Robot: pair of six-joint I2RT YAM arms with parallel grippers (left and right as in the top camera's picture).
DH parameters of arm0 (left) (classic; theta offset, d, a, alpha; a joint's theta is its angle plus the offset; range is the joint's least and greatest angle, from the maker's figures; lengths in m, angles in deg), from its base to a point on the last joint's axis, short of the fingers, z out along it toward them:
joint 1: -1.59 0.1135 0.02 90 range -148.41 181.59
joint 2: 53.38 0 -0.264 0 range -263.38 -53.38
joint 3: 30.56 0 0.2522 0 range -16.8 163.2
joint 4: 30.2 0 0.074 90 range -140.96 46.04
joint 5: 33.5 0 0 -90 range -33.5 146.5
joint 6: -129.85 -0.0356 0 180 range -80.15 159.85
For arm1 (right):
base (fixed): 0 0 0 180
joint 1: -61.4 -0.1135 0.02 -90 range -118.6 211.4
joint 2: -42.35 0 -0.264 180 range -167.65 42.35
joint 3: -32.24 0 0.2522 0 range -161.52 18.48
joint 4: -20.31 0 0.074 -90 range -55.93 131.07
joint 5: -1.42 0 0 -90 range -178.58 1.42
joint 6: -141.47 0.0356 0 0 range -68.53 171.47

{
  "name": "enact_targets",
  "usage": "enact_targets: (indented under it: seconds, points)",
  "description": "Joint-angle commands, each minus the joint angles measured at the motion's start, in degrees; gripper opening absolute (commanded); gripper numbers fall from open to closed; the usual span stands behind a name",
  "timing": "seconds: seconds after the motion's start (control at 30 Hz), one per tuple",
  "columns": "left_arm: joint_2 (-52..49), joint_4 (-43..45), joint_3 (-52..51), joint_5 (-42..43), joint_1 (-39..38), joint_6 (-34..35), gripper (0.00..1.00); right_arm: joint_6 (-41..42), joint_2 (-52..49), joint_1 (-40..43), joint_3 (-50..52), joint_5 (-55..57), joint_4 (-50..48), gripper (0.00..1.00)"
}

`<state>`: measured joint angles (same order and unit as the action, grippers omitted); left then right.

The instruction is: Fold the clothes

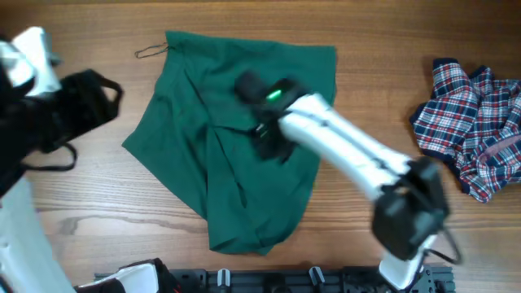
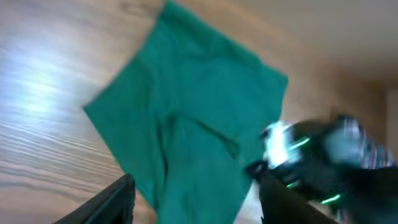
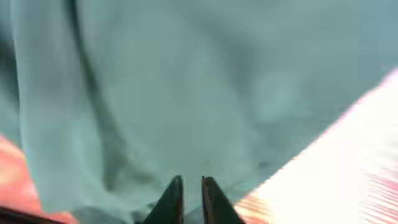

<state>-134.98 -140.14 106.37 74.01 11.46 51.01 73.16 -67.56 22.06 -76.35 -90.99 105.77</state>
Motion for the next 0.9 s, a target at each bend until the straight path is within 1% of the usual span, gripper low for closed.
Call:
enact_targets:
  seconds: [0.0,0.03,0.07,0.13,0.17,0.23,0.3,0.37,0.43,0.47,0.53,0.6,0.73,0.77,0.87]
  points:
    - [-0.26,0.2,-11.8,-1.46,-7.21,-0.46,0.6,0.85,10.49,8.9,0.17,-0.66,-0.79,0.27]
    - [-0.26,1.51,-17.9,-2.16,-9.35,-0.46,0.58,0.85,14.08,12.68,0.17,-1.73,-1.07,0.45]
    - [-0.26,2.4,-21.07,-2.12,-10.12,-0.44,0.58,0.83,15.87,14.62,0.17,-2.32,-1.16,0.54]
    - [-0.26,5.99,-31.69,-1.05,-11.96,-0.24,0.59,0.83,21.03,19.93,0.17,-3.61,-1.18,0.64]
    - [-0.26,8.63,-38.38,1.09,-12.63,-0.26,0.6,0.83,23.28,22.12,0.17,-3.58,-1.18,0.68]
    - [-0.26,13.18,-48.19,5.27,-13.31,-0.24,0.6,0.81,25.4,24.09,0.17,-3.58,-1.16,0.69]
    - [-0.26,20.24,-60.0,11.15,-13.86,-0.07,0.61,0.74,26.32,25.2,0.17,-3.56,-1.16,0.7]
    - [-0.26,27.23,-70.31,13.84,-14.23,2.84,0.61,0.5,26.25,25.38,0.17,-3.54,-1.18,0.7]
    - [-0.26,34.38,-79.43,19.45,-14.93,3.04,0.57,-0.11,25.97,25.38,0.17,-3.54,-1.22,0.7]
    - [-0.26,36.57,-82.97,20.17,-15.56,3.04,0.56,-0.74,25.97,25.38,0.17,-3.52,-1.33,0.7]
    - [-0.26,37.81,-85.07,19.93,-16.5,2.99,0.57,-0.72,25.97,25.38,0.17,-3.34,-1.33,0.7]
    - [-0.33,39.52,-85.85,16.46,-19.08,4.13,0.59,-0.72,25.97,25.38,0.17,-3.34,-1.36,0.7]
    - [-0.48,40.74,-85.85,5.9,-23.91,13.22,0.59,-0.74,25.97,25.38,0.17,-3.37,-1.27,0.7]
    - [-0.48,40.72,-85.85,3.82,-24.33,14.62,0.59,-0.81,25.97,25.38,0.17,-3.34,-1.27,0.7]
    - [-0.48,41.86,-85.85,2.34,-24.68,16.35,0.6,-1.77,25.97,25.38,0.17,-3.37,-1.31,0.7]
